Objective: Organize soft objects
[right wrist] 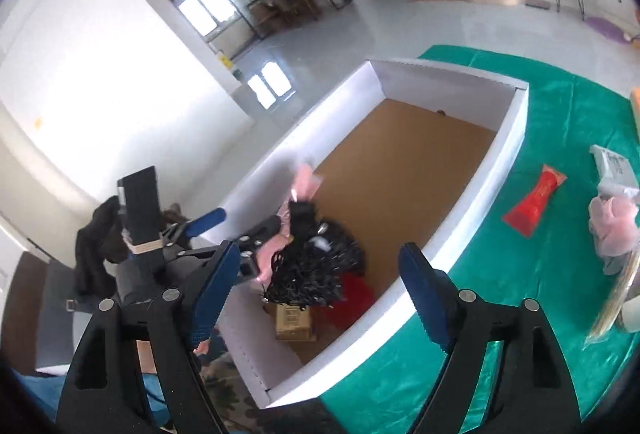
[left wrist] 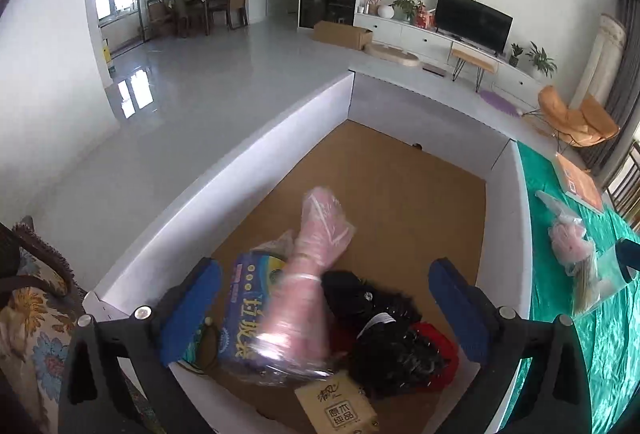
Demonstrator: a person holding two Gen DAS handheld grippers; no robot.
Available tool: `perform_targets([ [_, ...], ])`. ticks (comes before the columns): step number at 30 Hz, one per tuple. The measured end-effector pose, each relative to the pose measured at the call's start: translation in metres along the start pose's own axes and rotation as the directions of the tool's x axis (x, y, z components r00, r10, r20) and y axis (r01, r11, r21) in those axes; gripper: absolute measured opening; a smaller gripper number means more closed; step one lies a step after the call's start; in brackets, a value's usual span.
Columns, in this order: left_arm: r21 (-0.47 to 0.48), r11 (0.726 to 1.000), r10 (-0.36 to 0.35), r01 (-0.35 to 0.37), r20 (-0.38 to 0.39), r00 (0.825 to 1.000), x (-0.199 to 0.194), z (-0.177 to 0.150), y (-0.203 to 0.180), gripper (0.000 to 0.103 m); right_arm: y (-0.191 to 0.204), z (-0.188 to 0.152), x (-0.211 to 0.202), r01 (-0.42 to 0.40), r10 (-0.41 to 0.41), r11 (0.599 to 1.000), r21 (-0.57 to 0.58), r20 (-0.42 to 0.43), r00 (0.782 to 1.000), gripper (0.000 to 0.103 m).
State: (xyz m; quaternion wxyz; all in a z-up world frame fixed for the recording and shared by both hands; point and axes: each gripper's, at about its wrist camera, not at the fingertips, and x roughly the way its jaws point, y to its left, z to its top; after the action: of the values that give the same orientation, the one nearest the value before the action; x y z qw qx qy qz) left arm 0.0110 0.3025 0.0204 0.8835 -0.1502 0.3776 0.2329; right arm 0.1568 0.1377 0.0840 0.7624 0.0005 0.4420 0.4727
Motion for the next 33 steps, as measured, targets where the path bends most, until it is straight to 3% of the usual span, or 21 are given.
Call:
perform_targets([
  [2,0.012,0.999,-0.048,0.048,0.018,0.999,0.0,-0.005,-0.018,0.103,-0.015,-0.019,-0.017,0.12,-0.118,0.992,-0.025,0.047,0.992,0.084],
  [4,0.05,0.991,-0.129,0.127,0.03,0.991,-0.004,-0.011,-0.042,0.103,-0.035,-0.047,-0.028,0.268,-0.264,0.963,-0.033,0.097,0.96,0.084],
  [7,0.141,0.952,-0.274,0.271,-0.002,0.962,-0.009,-0.028,-0.096,0.103,-0.082,-0.113,-0.049,0.488,-0.488,0.872,0.027,0.114,0.865,0.084],
  [10,0.257,0.886,-0.372,0.386,-0.102,0.922,-0.008,-0.057,-0.17,0.103,-0.146,-0.177,-0.063,0.644,-0.655,0.749,0.155,0.028,0.755,0.084],
  [12,0.322,0.849,-0.386,0.419,-0.164,0.908,0.0,-0.08,-0.21,0.103,-0.182,-0.213,-0.071,0.71,-0.726,0.66,0.245,-0.037,0.687,0.084],
  [14,0.379,0.823,-0.378,0.423,-0.191,0.906,0.015,-0.103,-0.248,0.103,-0.209,-0.234,-0.088,0.728,-0.756,0.598,0.336,-0.067,0.652,0.084],
  [16,0.425,0.81,-0.35,0.404,-0.201,0.915,0.034,-0.122,-0.273,0.103,-0.22,-0.248,-0.11,0.683,-0.741,0.596,0.423,-0.037,0.67,0.084],
  [19,0.479,0.803,-0.287,0.354,-0.209,0.935,0.064,-0.139,-0.295,0.102,-0.227,-0.248,-0.125,0.705,-0.783,0.542,0.457,-0.03,0.621,0.084],
  [20,0.485,0.802,-0.274,0.348,-0.219,0.937,0.073,-0.141,-0.3,0.102,-0.229,-0.246,-0.125,0.711,-0.787,0.53,0.462,-0.043,0.615,0.084],
  [22,0.481,0.805,-0.271,0.347,-0.222,0.937,0.083,-0.142,-0.303,0.102,-0.236,-0.245,-0.117,0.712,-0.778,0.529,0.463,-0.07,0.624,0.085],
  [23,0.478,0.809,-0.27,0.343,-0.217,0.938,0.087,-0.141,-0.303,0.103,-0.236,-0.247,-0.118,0.724,-0.786,0.525,0.449,-0.072,0.614,0.085],
  [26,0.47,0.817,-0.256,0.333,-0.222,0.941,0.1,-0.143,-0.307,0.103,-0.236,-0.256,-0.11,0.735,-0.788,0.532,0.419,-0.073,0.612,0.084],
  [29,0.464,0.825,-0.256,0.323,-0.203,0.945,0.101,-0.14,-0.301,0.103,-0.245,-0.261,-0.109,0.719,-0.777,0.537,0.442,-0.074,0.625,0.087],
  [33,0.459,0.826,-0.261,0.328,-0.205,0.943,0.099,-0.139,-0.295,0.103,-0.245,-0.262,-0.108,0.721,-0.775,0.539,0.436,-0.077,0.627,0.089],
])
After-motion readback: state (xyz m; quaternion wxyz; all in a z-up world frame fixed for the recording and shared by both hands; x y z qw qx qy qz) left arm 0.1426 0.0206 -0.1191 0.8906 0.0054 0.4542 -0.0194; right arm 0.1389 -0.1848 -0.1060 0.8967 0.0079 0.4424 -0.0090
